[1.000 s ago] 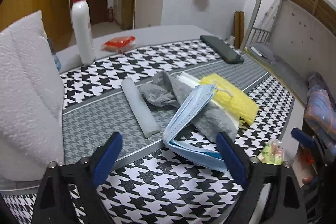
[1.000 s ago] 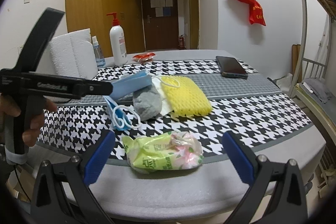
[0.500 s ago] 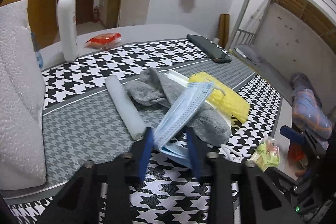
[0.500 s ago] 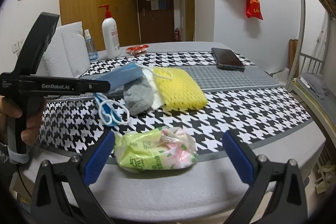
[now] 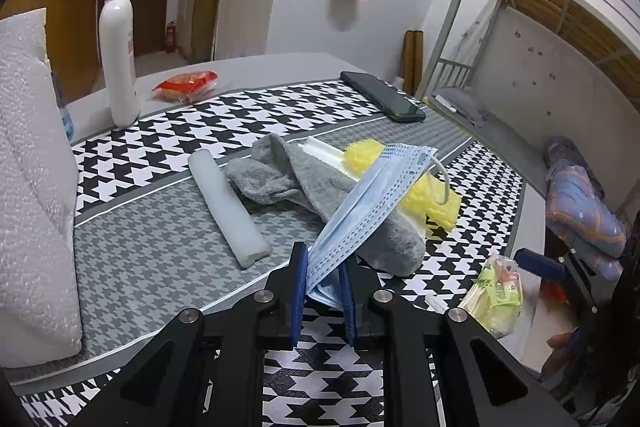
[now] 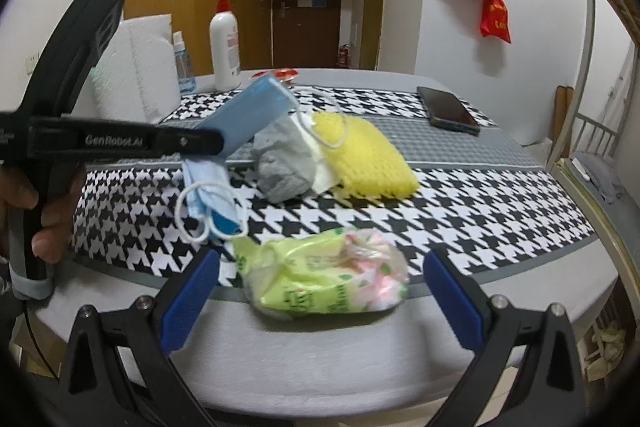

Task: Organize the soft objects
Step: 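Grasp the blue face mask with the left tool while the right tool grasps the green snack bag, then lift the mask with the left tool while the right tool carries the bag toward the foam box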

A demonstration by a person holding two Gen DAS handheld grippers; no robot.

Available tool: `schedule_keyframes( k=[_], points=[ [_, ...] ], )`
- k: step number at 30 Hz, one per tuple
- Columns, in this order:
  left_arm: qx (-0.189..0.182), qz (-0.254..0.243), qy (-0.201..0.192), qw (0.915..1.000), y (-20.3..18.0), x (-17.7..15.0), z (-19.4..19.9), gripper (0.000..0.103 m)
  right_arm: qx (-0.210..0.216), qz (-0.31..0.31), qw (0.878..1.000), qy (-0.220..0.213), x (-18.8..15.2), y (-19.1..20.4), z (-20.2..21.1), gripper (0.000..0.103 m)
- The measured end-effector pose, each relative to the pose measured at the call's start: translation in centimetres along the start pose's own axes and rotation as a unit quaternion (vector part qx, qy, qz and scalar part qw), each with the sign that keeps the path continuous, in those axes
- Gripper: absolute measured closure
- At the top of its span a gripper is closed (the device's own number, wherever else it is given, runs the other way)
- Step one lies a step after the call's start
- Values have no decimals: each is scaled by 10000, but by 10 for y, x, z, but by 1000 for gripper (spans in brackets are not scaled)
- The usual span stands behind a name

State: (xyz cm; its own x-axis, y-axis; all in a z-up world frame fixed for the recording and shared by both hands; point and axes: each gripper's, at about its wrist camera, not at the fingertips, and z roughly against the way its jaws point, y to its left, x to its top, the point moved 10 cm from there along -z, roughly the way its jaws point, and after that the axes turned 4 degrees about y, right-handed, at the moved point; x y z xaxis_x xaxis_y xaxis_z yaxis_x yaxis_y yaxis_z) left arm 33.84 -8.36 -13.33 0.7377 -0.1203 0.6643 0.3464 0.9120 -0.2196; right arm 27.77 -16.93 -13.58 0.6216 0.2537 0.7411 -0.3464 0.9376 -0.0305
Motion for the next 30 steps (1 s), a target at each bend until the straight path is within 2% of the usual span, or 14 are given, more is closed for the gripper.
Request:
schedule_keyframes(
  k=[3, 6, 7, 14, 30],
  points=[
    [-36, 0, -28, 10000, -2, 0, 4, 86, 3, -25, 10000, 13, -3, 0, 0, 2],
    [-71, 36, -64, 9999, -2, 1, 7, 86, -36, -68, 9999, 109, -7, -2, -3, 23],
    [-67, 42, -79, 9999, -2, 1, 8, 86, -58, -90, 9998, 139, -8, -4, -4, 24],
    [-91, 82, -261, 9996, 0, 5, 21, 86, -101, -170, 9998, 46, -5, -5, 8, 26],
    [-23, 97, -790, 9968, -2, 16, 57, 86, -211, -281, 9978, -567, 18, -11, 54, 26]
  ],
)
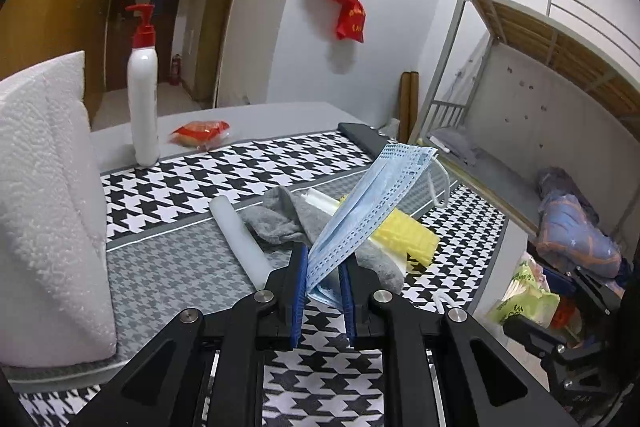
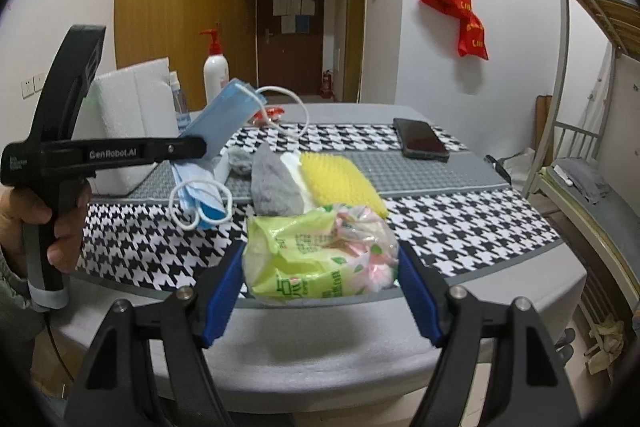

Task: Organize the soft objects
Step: 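Lift the mask with the left tool while the right tool carries the bag toward the foam box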

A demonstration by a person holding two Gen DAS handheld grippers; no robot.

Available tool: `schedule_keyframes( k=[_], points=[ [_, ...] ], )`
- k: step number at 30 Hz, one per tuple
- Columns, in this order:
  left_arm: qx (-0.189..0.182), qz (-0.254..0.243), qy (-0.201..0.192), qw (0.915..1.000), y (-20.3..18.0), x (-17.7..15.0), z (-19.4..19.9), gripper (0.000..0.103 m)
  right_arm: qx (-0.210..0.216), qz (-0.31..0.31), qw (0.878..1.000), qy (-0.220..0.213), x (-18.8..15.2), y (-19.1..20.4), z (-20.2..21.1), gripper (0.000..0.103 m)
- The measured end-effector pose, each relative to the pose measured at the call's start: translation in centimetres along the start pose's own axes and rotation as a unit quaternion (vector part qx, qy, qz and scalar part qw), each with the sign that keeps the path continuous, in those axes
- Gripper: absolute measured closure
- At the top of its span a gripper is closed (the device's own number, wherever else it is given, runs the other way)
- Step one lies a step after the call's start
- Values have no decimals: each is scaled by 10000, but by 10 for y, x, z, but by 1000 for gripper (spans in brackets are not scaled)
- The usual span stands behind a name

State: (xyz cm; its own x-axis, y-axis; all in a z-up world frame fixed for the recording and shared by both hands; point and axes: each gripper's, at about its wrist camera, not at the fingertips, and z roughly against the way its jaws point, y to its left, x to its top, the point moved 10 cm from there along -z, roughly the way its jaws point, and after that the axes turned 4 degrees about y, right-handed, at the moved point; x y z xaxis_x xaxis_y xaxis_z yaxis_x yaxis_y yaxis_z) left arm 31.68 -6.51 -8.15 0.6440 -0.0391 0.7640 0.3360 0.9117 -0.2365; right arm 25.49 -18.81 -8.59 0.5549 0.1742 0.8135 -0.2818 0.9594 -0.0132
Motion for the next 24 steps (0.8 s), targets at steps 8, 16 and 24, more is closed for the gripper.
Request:
schedule_keyframes(
  k=[8, 16, 24],
  points=[
    [38, -126, -221, 9997, -16, 0, 37, 86, 74, -17, 9997, -216, 7, 3, 15, 26],
    [291, -258, -510, 9979, -22, 4, 70, 86, 181, 7, 9991, -393, 15, 9, 26, 26],
    [681, -131, -723, 9950, -9, 3, 92, 86, 304, 2, 9975, -633, 25, 17, 42, 26]
  ],
)
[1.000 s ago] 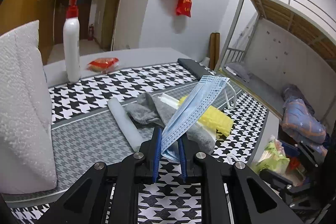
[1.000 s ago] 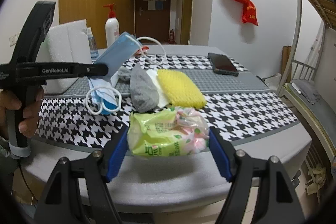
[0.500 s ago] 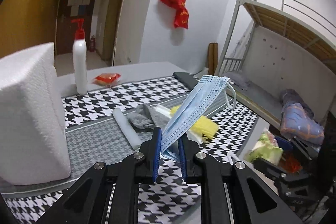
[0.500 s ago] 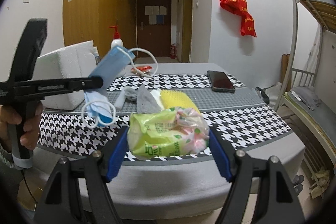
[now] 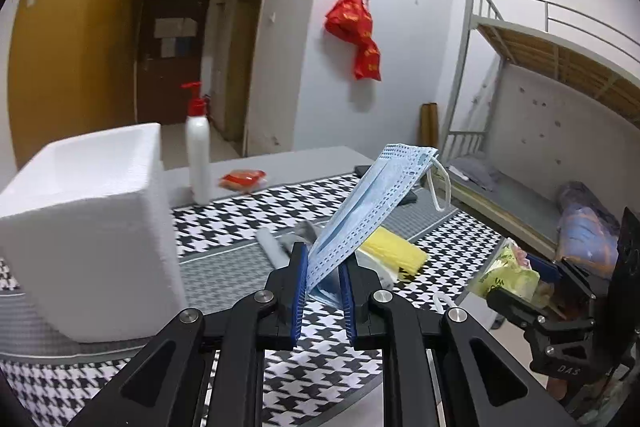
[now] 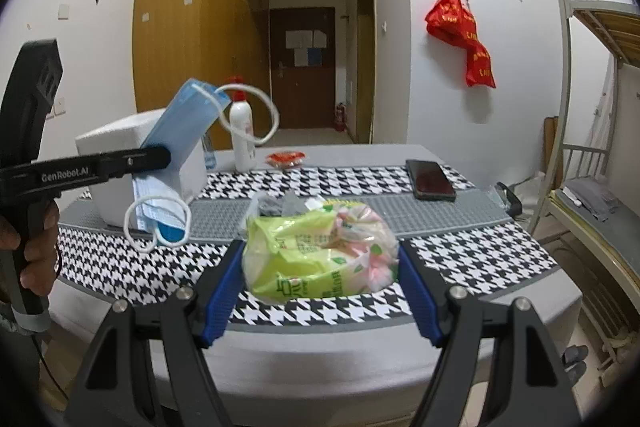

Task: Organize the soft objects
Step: 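Lift the mask with the left tool while the right tool carries the bag toward the foam box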

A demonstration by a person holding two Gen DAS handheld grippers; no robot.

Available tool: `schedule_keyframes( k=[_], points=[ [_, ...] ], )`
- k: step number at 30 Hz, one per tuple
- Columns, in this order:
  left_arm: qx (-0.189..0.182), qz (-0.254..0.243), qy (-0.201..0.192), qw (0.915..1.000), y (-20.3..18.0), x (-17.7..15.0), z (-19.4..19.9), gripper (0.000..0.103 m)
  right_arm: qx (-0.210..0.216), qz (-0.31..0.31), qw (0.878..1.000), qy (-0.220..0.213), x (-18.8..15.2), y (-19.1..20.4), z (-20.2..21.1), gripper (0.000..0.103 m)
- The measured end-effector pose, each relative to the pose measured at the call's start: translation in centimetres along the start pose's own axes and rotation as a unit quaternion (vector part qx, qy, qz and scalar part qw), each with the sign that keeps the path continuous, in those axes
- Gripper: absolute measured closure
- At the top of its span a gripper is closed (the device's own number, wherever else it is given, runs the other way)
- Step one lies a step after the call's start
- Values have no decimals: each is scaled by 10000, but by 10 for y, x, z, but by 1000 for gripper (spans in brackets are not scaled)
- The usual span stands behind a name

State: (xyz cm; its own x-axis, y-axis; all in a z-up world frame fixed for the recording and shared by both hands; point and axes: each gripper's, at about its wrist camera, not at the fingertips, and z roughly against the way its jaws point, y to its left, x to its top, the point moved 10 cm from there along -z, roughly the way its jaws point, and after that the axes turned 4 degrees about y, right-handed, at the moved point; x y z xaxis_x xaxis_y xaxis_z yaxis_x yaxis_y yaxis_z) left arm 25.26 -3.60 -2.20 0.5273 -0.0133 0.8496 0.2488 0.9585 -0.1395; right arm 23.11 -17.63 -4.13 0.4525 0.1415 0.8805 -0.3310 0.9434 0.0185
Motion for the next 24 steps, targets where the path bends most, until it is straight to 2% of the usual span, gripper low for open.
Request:
schedule_keyframes(
  k=[4, 15, 24],
  points=[
    [183, -55, -125, 9997, 2, 0, 14, 86, 85, 7, 10000, -52, 4, 4, 2, 26],
    [334, -71, -254, 9991, 4, 5, 35, 86, 284, 72, 9993, -219, 23, 17, 7, 26],
    [653, -92, -495, 9966, 19, 6, 59, 86, 410, 193, 9986, -290, 37, 30, 6, 26]
  ],
)
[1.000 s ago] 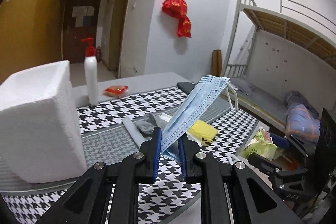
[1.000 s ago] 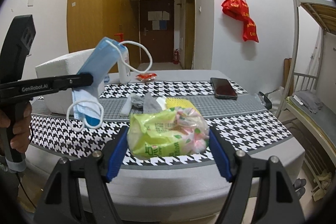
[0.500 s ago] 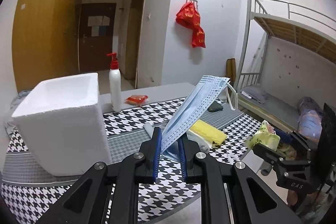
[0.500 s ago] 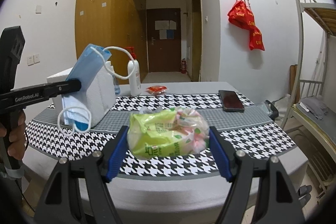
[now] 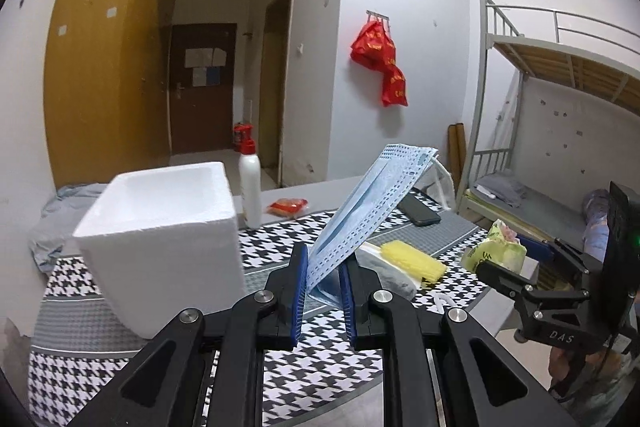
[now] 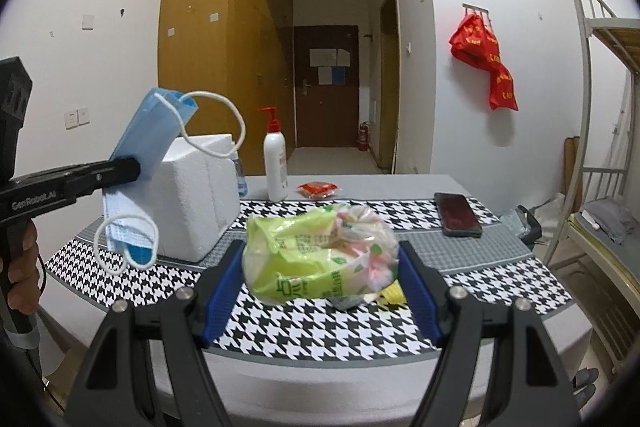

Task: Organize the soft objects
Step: 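Lift the mask with the left tool while the right tool carries the bag toward the foam box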

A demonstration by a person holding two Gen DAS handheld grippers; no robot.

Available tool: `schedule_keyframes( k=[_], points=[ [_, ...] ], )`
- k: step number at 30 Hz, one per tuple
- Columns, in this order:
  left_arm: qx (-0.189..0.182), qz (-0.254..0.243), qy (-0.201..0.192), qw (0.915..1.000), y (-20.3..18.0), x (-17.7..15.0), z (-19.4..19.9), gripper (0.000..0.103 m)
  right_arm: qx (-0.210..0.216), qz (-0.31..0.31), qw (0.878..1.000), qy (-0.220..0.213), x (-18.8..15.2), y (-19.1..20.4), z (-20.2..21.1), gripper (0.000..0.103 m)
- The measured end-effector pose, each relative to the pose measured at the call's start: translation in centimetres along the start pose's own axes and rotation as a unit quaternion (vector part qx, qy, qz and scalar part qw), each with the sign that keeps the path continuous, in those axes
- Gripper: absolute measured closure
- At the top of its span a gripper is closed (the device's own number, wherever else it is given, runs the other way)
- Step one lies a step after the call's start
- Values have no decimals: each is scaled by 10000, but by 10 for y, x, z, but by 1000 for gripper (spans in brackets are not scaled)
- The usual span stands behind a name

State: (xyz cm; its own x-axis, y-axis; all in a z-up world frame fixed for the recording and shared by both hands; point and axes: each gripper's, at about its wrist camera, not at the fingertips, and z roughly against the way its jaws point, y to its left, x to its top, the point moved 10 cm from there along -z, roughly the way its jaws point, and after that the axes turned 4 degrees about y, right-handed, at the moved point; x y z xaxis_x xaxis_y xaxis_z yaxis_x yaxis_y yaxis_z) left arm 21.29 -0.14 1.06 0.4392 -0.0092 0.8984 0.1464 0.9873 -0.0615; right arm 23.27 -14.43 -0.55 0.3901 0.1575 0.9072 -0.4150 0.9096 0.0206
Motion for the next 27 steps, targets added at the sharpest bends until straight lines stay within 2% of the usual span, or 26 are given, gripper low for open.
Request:
schedule_keyframes(
  k=[16, 27],
  points=[
    [551, 329, -99, 9979, 47, -8, 22, 86, 265, 206, 9994, 2, 14, 25, -14, 25],
    [1053, 561, -219, 9926, 84, -6, 34, 86, 668, 429, 9968, 5, 28, 54, -37, 25]
  ],
)
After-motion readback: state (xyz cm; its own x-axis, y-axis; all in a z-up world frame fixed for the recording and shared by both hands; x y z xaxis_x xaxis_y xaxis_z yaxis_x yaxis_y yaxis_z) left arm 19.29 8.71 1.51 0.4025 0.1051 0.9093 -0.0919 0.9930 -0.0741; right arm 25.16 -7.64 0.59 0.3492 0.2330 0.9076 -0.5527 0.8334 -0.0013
